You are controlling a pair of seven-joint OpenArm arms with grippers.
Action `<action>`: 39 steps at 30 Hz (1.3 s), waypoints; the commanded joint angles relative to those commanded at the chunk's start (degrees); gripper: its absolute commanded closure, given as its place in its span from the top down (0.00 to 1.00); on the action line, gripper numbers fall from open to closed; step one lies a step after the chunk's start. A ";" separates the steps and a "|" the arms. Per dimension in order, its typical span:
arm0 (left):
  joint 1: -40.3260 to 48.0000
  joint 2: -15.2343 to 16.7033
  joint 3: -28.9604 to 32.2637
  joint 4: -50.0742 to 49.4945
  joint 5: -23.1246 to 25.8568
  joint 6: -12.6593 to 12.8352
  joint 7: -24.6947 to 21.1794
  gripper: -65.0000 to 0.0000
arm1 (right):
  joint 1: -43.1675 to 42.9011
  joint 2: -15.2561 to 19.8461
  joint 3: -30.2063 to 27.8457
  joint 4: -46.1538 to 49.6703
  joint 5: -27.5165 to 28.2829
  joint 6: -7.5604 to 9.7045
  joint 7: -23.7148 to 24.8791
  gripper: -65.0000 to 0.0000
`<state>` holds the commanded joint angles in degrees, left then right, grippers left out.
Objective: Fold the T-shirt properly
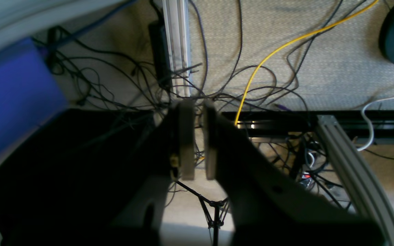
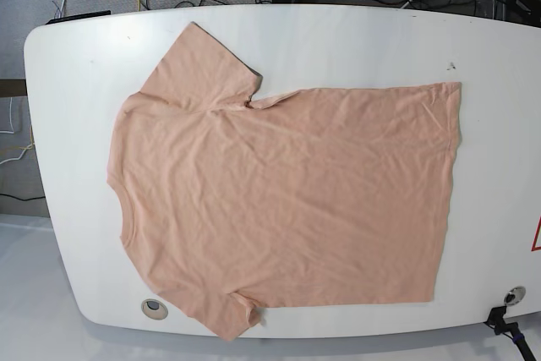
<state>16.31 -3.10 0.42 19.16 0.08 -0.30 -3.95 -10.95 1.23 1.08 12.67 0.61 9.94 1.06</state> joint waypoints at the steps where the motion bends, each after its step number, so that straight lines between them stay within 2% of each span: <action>1: 0.40 -0.20 0.00 0.28 -0.10 0.03 -0.10 0.00 | -0.07 0.14 -0.10 0.11 0.02 -0.05 0.05 0.07; 7: 5.26 -1.88 0.34 7.56 -0.21 0.17 -0.24 0.01 | -1.80 0.85 -0.06 0.44 0.19 0.17 -0.24 0.06; 19: 13.35 -4.21 0.58 21.79 -0.07 0.71 1.41 0.00 | -6.91 2.26 -0.37 1.82 0.16 0.21 4.22 0.07; 29: 23.61 -5.24 -3.41 39.44 0.06 0.74 4.20 0.00 | -14.95 4.87 -0.40 13.24 0.84 0.41 4.30 0.06; 30: 22.33 -4.91 -2.65 37.36 0.27 0.20 1.57 0.00 | -11.85 2.92 -0.04 7.53 0.43 0.82 5.52 0.06; 35: 29.34 -5.35 -5.07 46.67 0.03 -0.82 1.61 0.00 | -23.07 4.94 5.79 19.91 0.74 0.92 4.77 0.06; 39: 34.96 -5.31 -6.94 57.49 0.03 -3.38 1.07 0.00 | -31.74 7.01 9.34 31.96 1.88 0.78 3.47 0.06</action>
<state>51.27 -8.41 -6.52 76.64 0.10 -3.68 -2.88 -42.68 8.24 10.42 44.63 2.49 10.72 4.53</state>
